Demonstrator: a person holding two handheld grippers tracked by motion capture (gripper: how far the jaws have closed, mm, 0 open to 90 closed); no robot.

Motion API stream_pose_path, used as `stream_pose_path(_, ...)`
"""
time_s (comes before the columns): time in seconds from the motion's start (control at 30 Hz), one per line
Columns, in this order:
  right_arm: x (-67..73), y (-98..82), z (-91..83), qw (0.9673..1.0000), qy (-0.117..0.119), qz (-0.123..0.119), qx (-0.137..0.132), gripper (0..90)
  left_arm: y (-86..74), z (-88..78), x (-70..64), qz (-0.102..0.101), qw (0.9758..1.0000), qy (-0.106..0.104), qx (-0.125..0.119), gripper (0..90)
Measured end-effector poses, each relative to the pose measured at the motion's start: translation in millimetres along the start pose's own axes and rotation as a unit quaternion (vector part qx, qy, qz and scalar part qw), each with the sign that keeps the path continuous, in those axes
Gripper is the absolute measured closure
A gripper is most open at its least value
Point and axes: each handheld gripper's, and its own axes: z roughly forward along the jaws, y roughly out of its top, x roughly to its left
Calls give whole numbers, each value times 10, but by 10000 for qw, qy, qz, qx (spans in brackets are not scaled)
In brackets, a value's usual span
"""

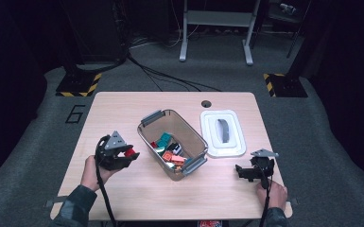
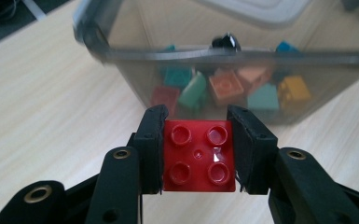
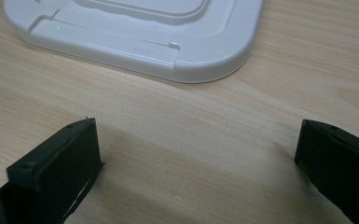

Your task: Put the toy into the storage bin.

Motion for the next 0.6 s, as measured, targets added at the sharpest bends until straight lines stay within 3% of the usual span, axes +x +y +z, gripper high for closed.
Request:
stream_pose_path(0.23,-3,-1,-1,10000,9,-20,7,0,289,-12,19,211,9997,104,-88,589)
stream_pose_path(0.43,0,0,-1,10000,13,2,1,0,444,58,23,214,9995,127,-184,589)
stream_pose_path(0.47,-1,0,-1,10000,3,-3,4,0,465,76,13,140,9996,95,-217,589)
stream_pose_path(0.6,-2,-1,-1,10000,1,-13,5,0,559,123,9,204,9996,47,-200,589)
